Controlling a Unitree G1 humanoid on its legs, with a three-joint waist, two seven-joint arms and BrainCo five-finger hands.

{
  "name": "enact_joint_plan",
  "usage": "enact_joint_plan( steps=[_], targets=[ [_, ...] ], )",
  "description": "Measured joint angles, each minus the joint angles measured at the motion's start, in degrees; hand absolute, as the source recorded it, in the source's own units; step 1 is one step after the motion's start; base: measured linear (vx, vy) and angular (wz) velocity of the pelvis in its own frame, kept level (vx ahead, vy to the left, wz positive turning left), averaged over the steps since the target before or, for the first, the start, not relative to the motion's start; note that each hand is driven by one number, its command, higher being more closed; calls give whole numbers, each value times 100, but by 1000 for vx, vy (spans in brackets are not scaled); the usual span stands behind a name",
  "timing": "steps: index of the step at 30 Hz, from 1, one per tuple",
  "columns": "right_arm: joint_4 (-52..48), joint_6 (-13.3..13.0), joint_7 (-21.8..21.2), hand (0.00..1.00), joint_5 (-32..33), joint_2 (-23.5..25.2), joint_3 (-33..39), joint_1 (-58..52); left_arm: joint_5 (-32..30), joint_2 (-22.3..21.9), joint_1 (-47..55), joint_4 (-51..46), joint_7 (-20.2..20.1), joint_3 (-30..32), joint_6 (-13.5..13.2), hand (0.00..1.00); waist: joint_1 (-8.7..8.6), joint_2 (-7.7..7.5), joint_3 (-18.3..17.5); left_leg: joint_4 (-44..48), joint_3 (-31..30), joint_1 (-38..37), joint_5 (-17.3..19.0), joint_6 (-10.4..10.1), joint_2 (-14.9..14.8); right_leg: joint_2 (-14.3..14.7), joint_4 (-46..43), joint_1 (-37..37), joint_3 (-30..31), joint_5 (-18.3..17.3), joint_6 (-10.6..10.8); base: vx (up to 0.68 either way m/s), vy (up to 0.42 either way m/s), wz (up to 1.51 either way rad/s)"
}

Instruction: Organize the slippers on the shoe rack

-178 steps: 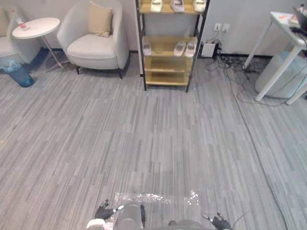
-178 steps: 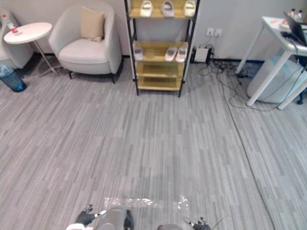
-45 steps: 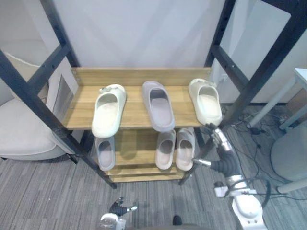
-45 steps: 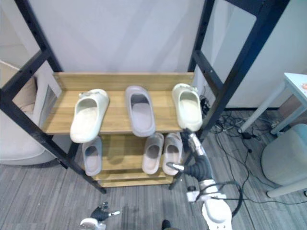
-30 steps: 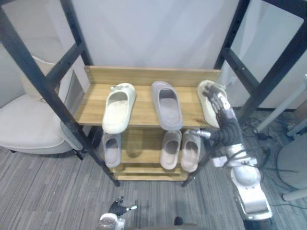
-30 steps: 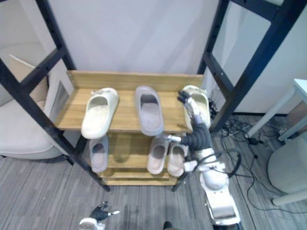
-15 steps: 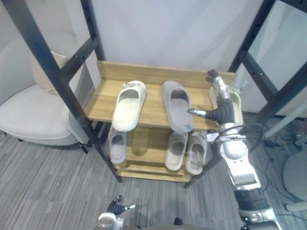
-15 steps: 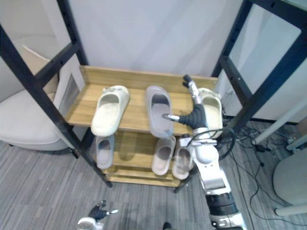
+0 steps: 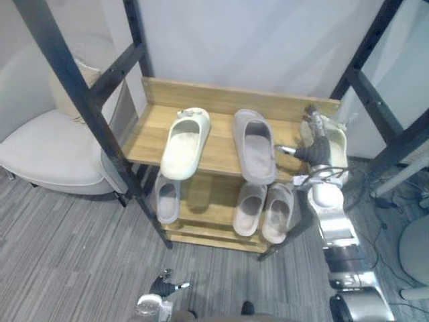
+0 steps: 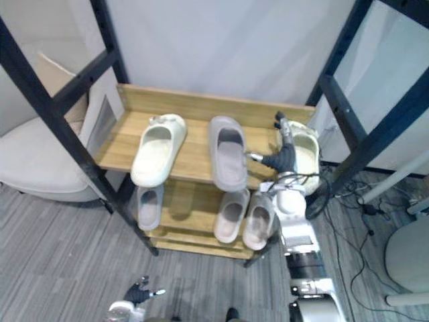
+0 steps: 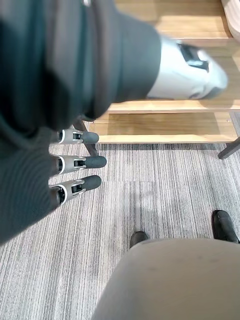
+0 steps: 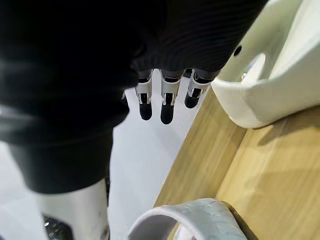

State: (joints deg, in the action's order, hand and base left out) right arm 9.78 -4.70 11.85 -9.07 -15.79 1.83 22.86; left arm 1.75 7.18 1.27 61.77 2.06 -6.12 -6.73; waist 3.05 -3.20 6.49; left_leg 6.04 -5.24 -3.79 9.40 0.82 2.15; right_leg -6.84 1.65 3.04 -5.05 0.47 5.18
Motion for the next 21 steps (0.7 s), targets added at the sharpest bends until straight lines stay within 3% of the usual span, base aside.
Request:
enact_joint_plan(
  steps=[19, 20, 21],
  targets=[
    [1361, 79, -92, 0, 20, -6, -429, 1237, 149, 15, -79, -156, 11, 59, -27, 0, 173, -28, 285, 12, -49, 169, -1, 2, 6, 0, 83, -105, -61, 79, -63, -1, -2, 1],
    [1421, 81, -139, 100, 26, -3, -444, 1290, 184, 15, -80, -156, 13, 60, -28, 0, 189, -30, 287, 12, -65, 174, -2, 2, 8, -1, 83, -104, -73, 80, -65, -4, -11, 6],
    [1446, 80, -191, 100, 24, -3, -455, 1318, 201, 15, -81, -158, 14, 66, -31, 0, 205, -33, 289, 12, -84, 176, -2, 2, 8, -1, 83, -98, -91, 81, -66, -3, -10, 6]
  ],
)
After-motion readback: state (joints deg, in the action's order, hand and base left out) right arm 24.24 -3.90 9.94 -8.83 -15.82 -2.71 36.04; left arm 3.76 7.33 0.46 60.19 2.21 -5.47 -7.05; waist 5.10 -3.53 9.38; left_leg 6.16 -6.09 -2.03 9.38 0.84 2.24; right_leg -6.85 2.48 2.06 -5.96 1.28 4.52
